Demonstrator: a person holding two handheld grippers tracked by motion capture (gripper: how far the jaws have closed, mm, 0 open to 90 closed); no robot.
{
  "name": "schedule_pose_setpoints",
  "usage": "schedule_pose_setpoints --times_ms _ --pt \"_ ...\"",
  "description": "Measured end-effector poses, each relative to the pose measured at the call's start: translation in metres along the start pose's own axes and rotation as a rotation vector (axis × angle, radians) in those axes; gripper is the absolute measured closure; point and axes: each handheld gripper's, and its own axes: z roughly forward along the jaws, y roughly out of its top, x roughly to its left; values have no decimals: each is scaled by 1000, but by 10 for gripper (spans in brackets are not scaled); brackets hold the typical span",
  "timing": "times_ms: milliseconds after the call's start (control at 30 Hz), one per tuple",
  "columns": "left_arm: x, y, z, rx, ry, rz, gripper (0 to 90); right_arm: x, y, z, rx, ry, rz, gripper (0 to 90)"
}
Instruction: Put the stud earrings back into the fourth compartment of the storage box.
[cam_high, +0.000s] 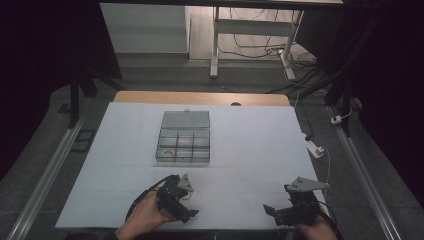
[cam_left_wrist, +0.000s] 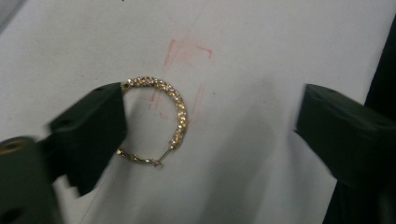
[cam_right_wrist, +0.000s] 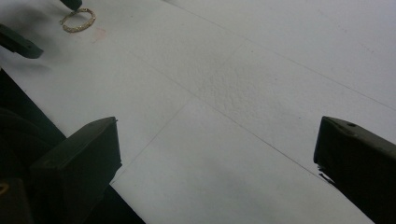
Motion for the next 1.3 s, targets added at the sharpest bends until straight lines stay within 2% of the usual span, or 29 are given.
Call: schedule_pose_setpoints --times_ms 33,100,167,233,267,300,333,400,533,667,1000,1067,1300 --pt "0 0 1 9 -6 10 222 0 0 0 0 0 -1 11" --pt "-1 -1 0 16 22 40 325 0 0 0 0 0 -2 11" --pt "1 0 -2 21 29 31 392 0 0 0 -1 0 -2 11" --pt "4 -1 -3 11 29 16 533 0 0 1 1 0 -2 11" --pt "5 -2 -3 3 27 6 533 0 0 1 1 0 -2 11" --pt "7 -3 -3 1 30 2 629 0 0 1 2 0 -3 10" --pt "9 -3 -4 1 31 -9 629 0 0 1 2 0 -4 10" --pt "11 -3 -5 4 29 -21 719 0 0 1 3 0 -1 10" --pt "14 -4 -5 7 17 -51 828 0 0 1 3 1 -2 11" --pt "18 -4 -5 -1 -8 -102 859 1 0 1 3 2 -1 10" --pt "18 0 -6 26 -7 -100 866 1 0 1 4 2 -6 11" --pt "18 0 -6 17 -15 -120 866 1 0 1 3 3 -6 11" --pt "19 1 -15 -19 -14 -122 866 1 0 0 3 4 -6 11"
